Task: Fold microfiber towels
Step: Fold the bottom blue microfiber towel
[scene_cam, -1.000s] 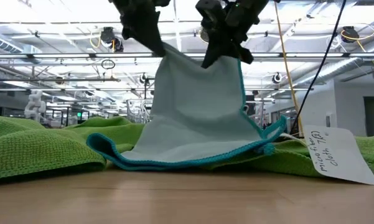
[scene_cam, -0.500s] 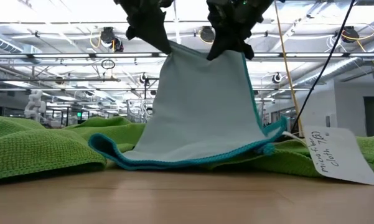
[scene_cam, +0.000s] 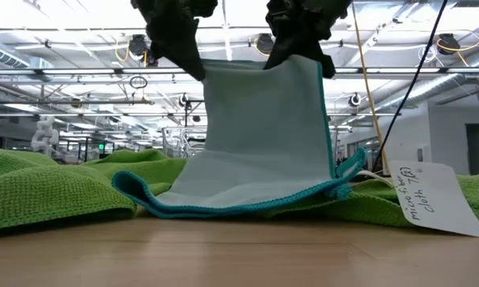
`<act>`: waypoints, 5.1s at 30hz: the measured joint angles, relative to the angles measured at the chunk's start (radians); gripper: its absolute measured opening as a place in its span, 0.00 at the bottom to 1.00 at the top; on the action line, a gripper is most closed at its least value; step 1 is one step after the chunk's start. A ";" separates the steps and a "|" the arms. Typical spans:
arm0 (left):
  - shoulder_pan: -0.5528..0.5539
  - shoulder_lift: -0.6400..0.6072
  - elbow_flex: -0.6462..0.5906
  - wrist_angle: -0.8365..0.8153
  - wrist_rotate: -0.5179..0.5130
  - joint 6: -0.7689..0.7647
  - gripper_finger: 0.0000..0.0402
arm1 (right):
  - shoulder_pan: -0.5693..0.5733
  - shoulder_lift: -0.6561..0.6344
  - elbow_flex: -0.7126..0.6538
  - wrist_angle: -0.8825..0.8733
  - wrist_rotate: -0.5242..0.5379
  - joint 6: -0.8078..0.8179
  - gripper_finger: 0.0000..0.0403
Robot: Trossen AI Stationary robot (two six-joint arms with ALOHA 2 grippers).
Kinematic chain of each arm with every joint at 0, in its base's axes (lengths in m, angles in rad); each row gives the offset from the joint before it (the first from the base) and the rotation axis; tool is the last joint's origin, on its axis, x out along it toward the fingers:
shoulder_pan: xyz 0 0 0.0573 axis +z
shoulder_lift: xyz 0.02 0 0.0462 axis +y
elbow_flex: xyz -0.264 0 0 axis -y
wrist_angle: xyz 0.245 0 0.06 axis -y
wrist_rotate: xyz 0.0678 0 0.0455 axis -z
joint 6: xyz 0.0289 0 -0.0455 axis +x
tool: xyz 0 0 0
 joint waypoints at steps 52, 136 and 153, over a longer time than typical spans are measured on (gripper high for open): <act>-0.265 0.075 -0.384 0.545 0.158 -0.265 0.01 | 0.390 0.175 -0.382 0.879 0.090 0.633 0.01; 0.232 -0.034 -0.229 0.253 0.449 -0.120 0.64 | 0.089 0.108 -0.383 0.465 -0.125 0.532 0.69; 0.200 -0.034 -0.229 0.130 0.494 -0.026 0.64 | 0.014 0.026 -0.384 0.362 -0.149 0.482 0.55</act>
